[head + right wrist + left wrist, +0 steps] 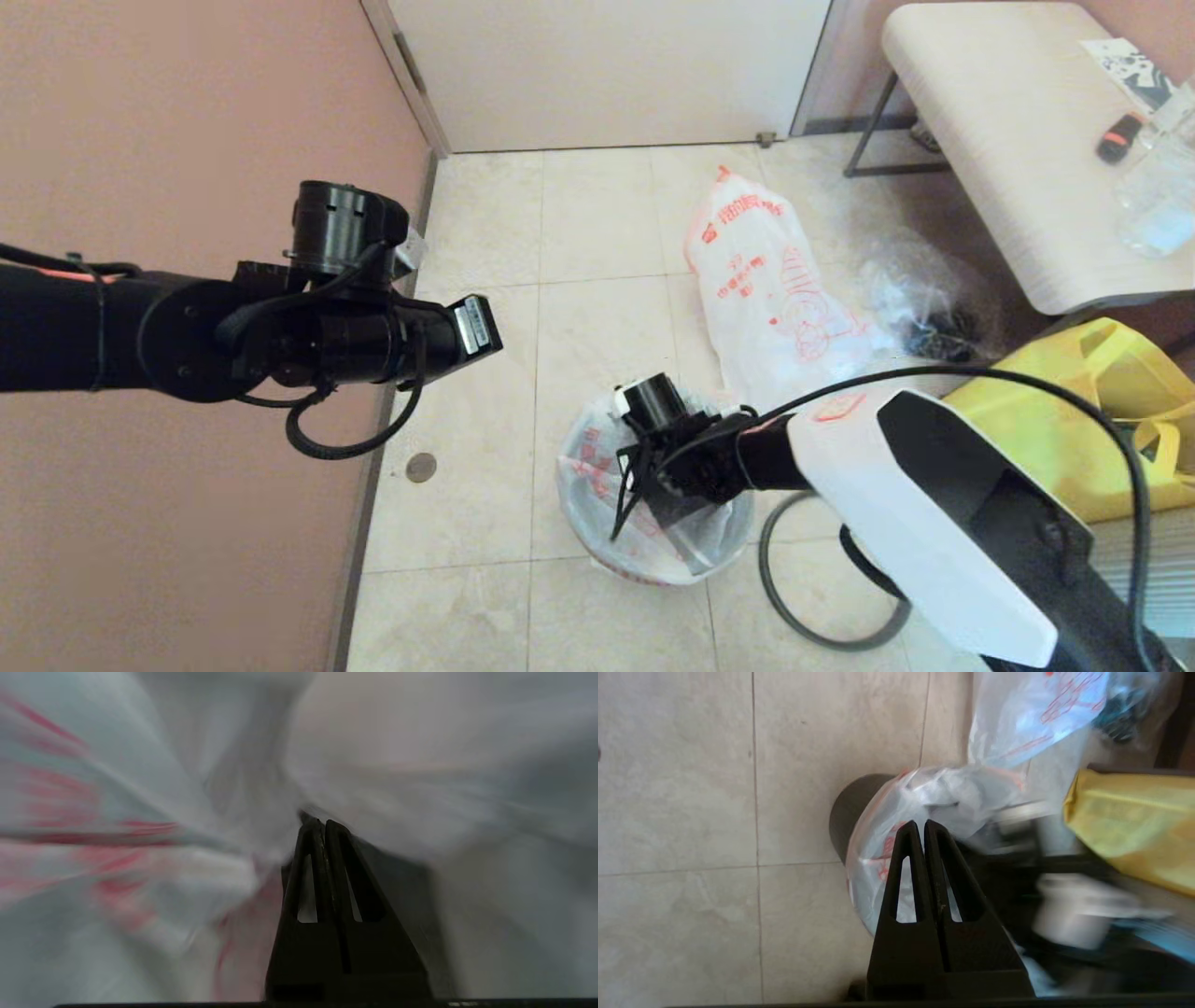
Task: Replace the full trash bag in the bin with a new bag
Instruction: Put the new garbage bag on the trash can
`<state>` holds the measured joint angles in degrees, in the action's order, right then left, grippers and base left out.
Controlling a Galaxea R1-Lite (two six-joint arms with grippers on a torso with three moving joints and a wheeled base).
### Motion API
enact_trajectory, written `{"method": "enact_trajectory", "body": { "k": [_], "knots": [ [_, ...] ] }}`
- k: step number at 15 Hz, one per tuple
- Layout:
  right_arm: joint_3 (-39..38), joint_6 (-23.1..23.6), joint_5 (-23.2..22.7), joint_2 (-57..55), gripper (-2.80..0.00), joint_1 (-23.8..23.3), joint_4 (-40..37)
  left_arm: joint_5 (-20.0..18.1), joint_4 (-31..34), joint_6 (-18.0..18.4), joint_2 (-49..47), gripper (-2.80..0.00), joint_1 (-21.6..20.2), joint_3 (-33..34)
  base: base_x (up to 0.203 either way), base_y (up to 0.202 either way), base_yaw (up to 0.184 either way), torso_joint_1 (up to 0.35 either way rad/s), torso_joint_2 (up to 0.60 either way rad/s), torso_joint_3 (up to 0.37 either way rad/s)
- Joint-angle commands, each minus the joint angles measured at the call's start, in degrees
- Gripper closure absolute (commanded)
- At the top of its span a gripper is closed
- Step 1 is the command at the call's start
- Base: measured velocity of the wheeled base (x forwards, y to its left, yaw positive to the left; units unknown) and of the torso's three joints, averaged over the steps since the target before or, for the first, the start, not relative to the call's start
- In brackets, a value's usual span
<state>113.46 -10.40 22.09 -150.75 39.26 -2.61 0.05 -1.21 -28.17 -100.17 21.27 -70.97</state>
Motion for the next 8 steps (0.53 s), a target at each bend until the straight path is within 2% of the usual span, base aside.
{"method": "enact_trajectory", "body": {
  "k": [1, 3, 4, 5, 7, 8],
  "knots": [
    [0.39, 4.83, -0.40, -8.02, 0.00, -0.69, 7.30, -0.05, -0.17, -0.24, 0.35, 0.00, -0.28, -0.04, 0.000, 0.000, 0.000, 0.000, 0.00, 0.000],
    [0.44, 17.16, -5.21, -13.14, 0.00, -2.82, 17.46, -0.03, -1.38, -2.35, 0.51, 0.00, -0.35, 0.42, 0.000, 0.000, 0.000, 0.000, 0.00, 0.000],
    [0.44, 21.34, -6.87, -15.11, 0.00, -3.77, 21.04, 0.04, -2.30, -3.07, 0.69, 0.00, -0.35, 0.77, 0.000, 0.000, 0.000, 0.000, 0.00, 0.000],
    [0.45, 24.11, -8.50, -16.39, 0.00, -4.33, 22.41, 0.15, -6.05, -3.94, 0.81, 0.00, -0.35, 1.61, 0.000, 0.000, 0.000, 0.000, 0.00, 0.000],
    [0.45, 26.19, -10.79, -16.60, 0.00, -4.90, 21.57, 1.57, -14.12, -4.51, 0.79, 0.00, -0.27, 4.81, 0.000, 0.000, 0.000, 0.000, 0.00, 0.000],
    [0.45, 26.99, -10.88, -16.34, 0.00, -5.04, 19.25, 1.88, -14.79, -4.52, 0.94, 0.00, -0.14, 5.23, 0.000, 0.000, 0.000, 0.000, 0.00, 0.000]
  ]
}}
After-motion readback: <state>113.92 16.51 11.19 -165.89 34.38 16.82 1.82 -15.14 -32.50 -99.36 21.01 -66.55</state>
